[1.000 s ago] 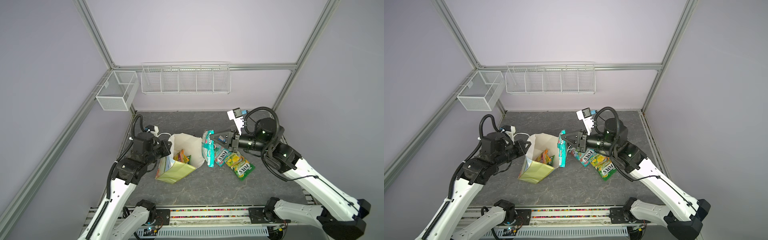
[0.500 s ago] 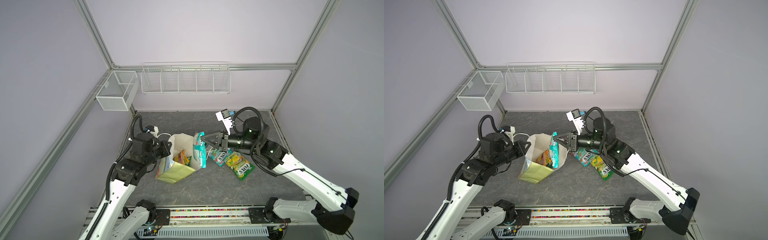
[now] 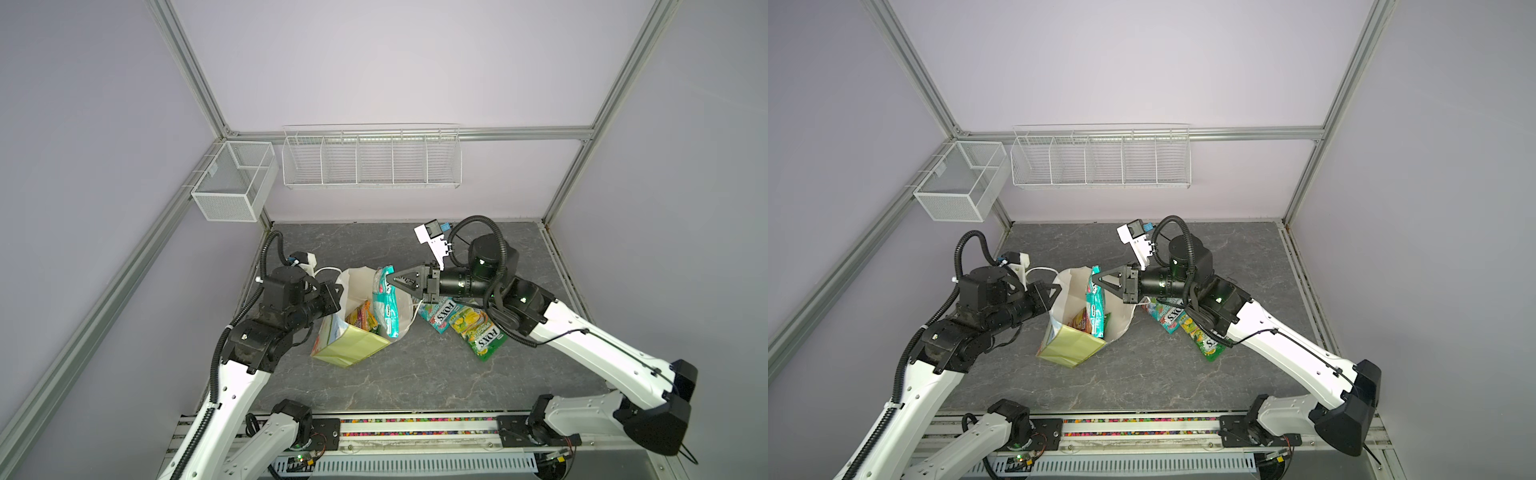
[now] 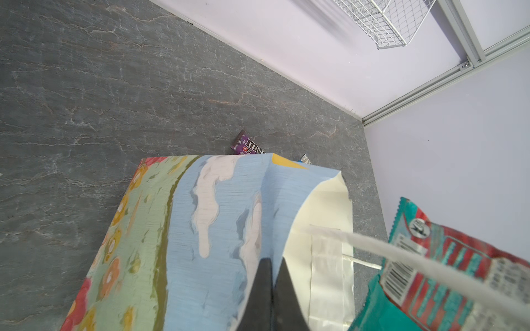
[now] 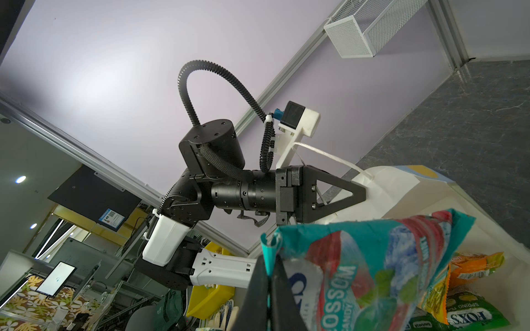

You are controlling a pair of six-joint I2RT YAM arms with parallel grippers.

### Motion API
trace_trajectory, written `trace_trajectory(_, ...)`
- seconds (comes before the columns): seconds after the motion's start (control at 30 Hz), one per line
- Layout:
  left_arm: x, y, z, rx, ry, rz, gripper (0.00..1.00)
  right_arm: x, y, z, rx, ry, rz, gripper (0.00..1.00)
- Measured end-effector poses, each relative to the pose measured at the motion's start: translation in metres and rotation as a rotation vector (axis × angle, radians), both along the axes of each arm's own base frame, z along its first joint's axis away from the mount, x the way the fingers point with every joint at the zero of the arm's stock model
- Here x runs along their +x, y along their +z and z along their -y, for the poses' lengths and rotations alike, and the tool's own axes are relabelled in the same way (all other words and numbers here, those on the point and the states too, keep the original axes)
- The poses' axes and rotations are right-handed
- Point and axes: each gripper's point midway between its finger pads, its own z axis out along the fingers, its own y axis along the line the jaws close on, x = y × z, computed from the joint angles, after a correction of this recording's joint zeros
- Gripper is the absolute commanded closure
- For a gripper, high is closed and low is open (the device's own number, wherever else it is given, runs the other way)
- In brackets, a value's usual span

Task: Place the snacks into the paper bag
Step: Place the snack in the paper bag.

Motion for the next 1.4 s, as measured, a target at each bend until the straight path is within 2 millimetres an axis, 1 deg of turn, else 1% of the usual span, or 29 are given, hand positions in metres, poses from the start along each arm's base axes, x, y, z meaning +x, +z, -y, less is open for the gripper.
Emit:
trace_trajectory(0.2,-0.001,0.000,0.000,0.000,0.000,0.001,1.00,0.000,-0.004,-0.011,-0.004,0.014,-0.014,0.93)
trace_trajectory(0.43,-0.002,0.001,0.000,-0.001,-0.001,0.001,1.00,-0.001,-0.003,-0.022,0.007,0.032,-0.018,0.93)
trace_trajectory(0.6,-0.003,0.000,-0.001,0.000,-0.001,-0.001,1.00,-0.002,-0.008,-0.029,0.004,0.042,-0.031,0.93)
trace_trajectory(0.8,-0.004,0.001,-0.001,-0.001,0.000,0.003,1.00,-0.005,-0.011,-0.034,-0.001,0.053,-0.042,0.93)
trace_trajectory(1.13,-0.004,0.001,-0.001,-0.001,-0.001,0.001,1.00,-0.009,-0.007,-0.039,0.021,0.066,-0.045,0.93)
trace_trajectory(1.4,-0.004,0.000,-0.002,0.001,0.000,-0.002,1.00,-0.008,-0.014,-0.047,0.012,0.074,-0.060,0.93)
